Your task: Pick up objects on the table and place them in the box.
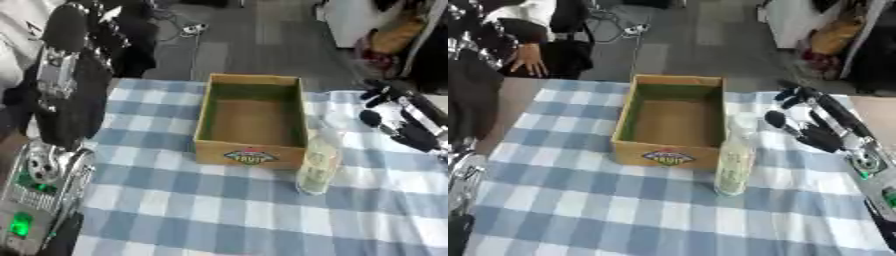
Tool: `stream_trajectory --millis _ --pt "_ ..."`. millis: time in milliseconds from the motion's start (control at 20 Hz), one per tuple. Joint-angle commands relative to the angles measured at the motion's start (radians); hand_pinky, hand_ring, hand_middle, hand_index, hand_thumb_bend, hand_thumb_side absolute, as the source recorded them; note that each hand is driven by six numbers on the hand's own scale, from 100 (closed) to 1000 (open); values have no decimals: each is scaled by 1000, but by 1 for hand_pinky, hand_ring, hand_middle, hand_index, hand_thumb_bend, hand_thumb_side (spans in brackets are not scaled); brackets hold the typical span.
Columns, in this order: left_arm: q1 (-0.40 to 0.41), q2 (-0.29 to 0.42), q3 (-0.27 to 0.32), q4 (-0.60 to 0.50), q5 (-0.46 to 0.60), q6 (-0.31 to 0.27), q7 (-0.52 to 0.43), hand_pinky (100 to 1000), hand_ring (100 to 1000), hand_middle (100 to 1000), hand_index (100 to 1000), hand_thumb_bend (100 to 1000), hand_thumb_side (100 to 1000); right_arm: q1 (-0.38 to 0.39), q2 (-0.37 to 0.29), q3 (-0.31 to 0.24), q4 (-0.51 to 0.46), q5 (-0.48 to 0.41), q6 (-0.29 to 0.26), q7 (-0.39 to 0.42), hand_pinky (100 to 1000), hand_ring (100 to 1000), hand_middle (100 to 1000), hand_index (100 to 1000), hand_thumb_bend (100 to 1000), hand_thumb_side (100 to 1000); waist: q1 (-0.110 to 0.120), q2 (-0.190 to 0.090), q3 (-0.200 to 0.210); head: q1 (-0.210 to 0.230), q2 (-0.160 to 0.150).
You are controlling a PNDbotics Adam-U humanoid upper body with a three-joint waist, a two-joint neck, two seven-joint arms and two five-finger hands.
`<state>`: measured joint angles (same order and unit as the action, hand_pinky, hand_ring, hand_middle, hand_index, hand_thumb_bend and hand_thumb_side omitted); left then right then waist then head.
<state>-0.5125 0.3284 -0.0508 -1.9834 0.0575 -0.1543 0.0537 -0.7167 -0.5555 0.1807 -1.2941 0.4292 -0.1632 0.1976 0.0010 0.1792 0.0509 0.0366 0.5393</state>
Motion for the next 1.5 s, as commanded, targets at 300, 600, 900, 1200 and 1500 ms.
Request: stream_trajectory --millis 300,600,900,1200,1500 --pt "-14 4 3 -17 2 -3 -1 717 643 799 999 332 941 -5 -25 16 -38 -23 -4 28 960 752 775 1000 726 1000 -6 -22 5 7 36" --pt "-17 1 0 -17 3 -4 -3 718 644 799 998 333 940 -8 -24 26 -54 -23 2 43 961 754 780 1000 719 1000 -10 -28 10 -6 55" --pt "-18 0 0 -17 3 -4 -3 718 644 799 998 334 940 -12 -17 31 -61 -25 4 56 963 756 783 1000 711 1000 -11 -28 13 3 49" --pt "-18 1 0 -17 3 -4 -2 718 644 799 998 335 940 0 -21 33 -73 -40 3 64 963 757 784 1000 697 1000 -12 -29 12 12 45" --pt "-16 3 1 -17 2 -4 -2 718 644 799 998 335 940 15 -28 38 -102 -53 2 72 967 764 800 1000 694 1000 -12 -29 9 23 43"
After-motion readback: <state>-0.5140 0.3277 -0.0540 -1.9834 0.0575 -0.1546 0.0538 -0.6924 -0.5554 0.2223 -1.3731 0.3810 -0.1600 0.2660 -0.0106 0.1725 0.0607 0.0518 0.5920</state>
